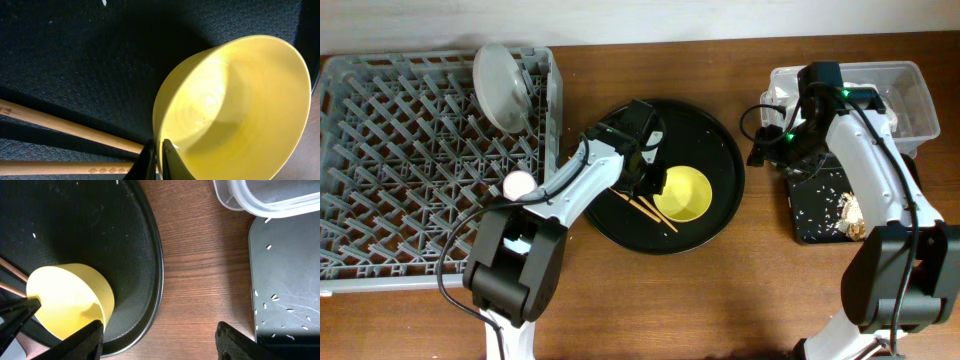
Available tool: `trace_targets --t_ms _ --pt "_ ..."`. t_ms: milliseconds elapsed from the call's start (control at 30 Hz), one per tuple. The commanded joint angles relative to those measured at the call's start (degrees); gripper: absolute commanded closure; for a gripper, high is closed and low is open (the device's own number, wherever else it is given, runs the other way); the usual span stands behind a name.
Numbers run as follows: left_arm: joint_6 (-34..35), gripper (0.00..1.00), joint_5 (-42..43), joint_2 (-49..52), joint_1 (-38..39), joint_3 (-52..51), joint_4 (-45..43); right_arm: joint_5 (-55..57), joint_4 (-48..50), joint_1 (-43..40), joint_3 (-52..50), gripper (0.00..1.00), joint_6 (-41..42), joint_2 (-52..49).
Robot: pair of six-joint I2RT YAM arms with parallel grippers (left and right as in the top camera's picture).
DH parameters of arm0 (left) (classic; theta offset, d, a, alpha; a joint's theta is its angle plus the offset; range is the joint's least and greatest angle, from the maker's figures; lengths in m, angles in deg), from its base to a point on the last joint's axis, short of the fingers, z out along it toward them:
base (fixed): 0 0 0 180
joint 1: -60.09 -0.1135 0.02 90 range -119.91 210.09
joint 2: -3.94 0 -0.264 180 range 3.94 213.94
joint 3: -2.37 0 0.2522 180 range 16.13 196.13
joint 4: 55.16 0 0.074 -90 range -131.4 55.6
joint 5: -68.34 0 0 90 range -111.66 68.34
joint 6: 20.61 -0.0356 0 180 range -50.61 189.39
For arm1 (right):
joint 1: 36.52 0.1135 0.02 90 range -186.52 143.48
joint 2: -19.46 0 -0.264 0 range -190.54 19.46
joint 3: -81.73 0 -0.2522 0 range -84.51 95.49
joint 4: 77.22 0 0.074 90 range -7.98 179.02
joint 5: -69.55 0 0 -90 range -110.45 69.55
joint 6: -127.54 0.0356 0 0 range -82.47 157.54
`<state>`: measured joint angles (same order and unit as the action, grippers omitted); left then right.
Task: Sort waste into correct bins and load items into the dishwasher rack
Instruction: 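Pass the yellow bowl to the left gripper and retract the right gripper, then carry the yellow bowl into the rack with the left gripper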
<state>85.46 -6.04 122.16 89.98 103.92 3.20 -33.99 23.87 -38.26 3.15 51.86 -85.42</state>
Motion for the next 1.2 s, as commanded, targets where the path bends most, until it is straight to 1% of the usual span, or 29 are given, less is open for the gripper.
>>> trace_targets --t_ms 0,100,133,300,433,467,500,600,667,767,800,833,867,933,1033,1100,1167 --pt "-0.2 0.96 -0.2 0.6 0.2 -0.2 -0.3 0.7 -0.3 -0.1 0.7 0.27 -0.6 1.4" --pt "-0.2 0.97 -0.2 0.6 0.2 -0.2 -0.5 0.7 -0.5 -0.1 0.7 0.27 -0.6 1.4" --pt "-0.2 0.99 -0.3 0.6 0.2 -0.2 -0.5 0.7 -0.5 -0.1 0.7 0.27 -0.6 1.4" --pt "-0.2 0.99 -0.1 0.0 0.2 0.8 -0.2 0.7 -0.7 -0.1 0.7 0.27 -1.7 1.4" --pt "-1.7 0.99 -0.7 -3.5 -0.3 6.6 3.0 0.7 -0.9 -0.1 0.7 0.27 -1.9 1.4" --pt "-2.0 0.99 -3.3 -5.1 -0.7 9.4 5.1 0.7 -0.9 0.0 0.7 0.27 -1.9 1.4" --pt "-2.0 0.99 -6.4 -6.3 -1.0 11.5 7.1 0.7 -0.9 0.0 0.7 0.27 -1.9 1.4" --pt "-2.0 0.99 -21.1 -10.4 -2.0 18.5 14.6 0.7 -0.7 0.0 0.7 0.24 -1.9 1.4" --pt "-2.0 0.99 -34.1 -14.3 -2.6 21.9 19.1 0.7 -0.4 0.0 0.7 0.23 -1.9 1.4" --pt "-1.9 0.99 -51.3 -19.3 -3.5 22.2 22.2 0.7 -0.2 0.0 0.7 0.22 -1.9 1.3" --pt "-0.9 0.99 -58.8 -20.6 -3.8 22.2 24.1 0.7 -0.2 0.0 0.7 0.21 -1.9 1.3" --pt "1.1 0.99 -64.2 -21.4 -4.0 22.2 25.8 0.7 -0.2 0.0 0.7 0.21 -1.9 1.3" --pt "4.6 0.99 -70.8 -21.9 -4.2 22.2 28.3 0.7 -0.2 0.0 0.7 0.21 -1.9 1.3" --pt "11.0 1.0 -80.0 -22.1 -4.2 22.2 32.7 0.7 -0.2 0.0 0.7 0.21 -1.9 1.3" --pt "19.6 0.99 -89.2 -22.0 -4.2 20.8 36.9 0.7 -0.2 0.0 0.7 0.2 -1.9 1.3" --pt "21.7 0.99 -92.2 -22.0 -4.8 18.6 36.5 0.7 -0.2 0.0 0.7 0.2 -1.9 1.3" --pt "21.7 0.99 -93.2 -22.0 -5.7 15.8 34.5 0.7 -0.1 0.0 0.7 0.2 -2.0 1.3"
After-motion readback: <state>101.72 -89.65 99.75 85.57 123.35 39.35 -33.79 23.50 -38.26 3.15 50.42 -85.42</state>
